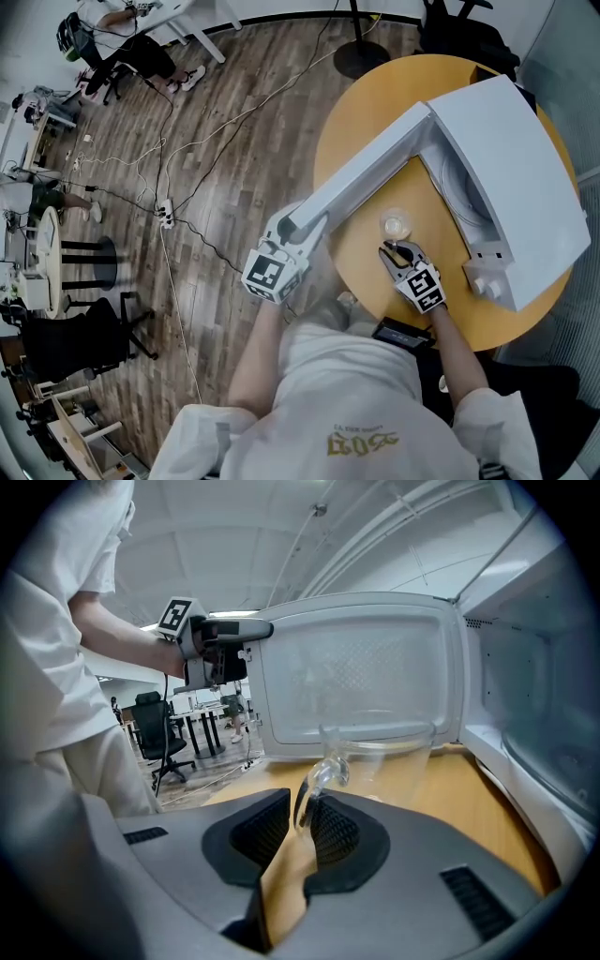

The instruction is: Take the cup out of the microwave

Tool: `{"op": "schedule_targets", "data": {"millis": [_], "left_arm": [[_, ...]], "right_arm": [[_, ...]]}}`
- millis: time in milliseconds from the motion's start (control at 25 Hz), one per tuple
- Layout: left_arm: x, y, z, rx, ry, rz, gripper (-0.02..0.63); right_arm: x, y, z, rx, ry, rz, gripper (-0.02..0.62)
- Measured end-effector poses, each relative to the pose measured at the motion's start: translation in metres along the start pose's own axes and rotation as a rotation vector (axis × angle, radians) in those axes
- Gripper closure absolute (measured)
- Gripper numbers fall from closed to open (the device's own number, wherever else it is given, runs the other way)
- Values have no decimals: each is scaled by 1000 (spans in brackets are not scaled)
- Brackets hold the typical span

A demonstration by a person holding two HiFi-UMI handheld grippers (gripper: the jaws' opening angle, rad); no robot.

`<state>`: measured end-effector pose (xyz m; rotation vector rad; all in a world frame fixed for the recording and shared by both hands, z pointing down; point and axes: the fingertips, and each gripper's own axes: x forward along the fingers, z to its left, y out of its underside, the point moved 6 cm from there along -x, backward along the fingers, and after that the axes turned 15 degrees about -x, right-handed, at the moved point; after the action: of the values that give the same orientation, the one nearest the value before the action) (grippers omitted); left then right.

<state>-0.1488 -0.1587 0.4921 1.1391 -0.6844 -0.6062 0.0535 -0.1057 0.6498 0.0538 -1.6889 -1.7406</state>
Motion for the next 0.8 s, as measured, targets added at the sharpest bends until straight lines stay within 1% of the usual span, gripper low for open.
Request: {"op": "schedule_targets", "data": {"millis": [200,640,800], "left_arm": [[1,2,-1,2,-1,0,426],[0,2,1,-8,7,0,426],[1,0,4,-15,12,2,428]], "right_arm": [[-4,7,-4,25,12,13,540],[-12,9,-3,63,32,32,525],[-15,11,-5,73,56,45,511]]}}
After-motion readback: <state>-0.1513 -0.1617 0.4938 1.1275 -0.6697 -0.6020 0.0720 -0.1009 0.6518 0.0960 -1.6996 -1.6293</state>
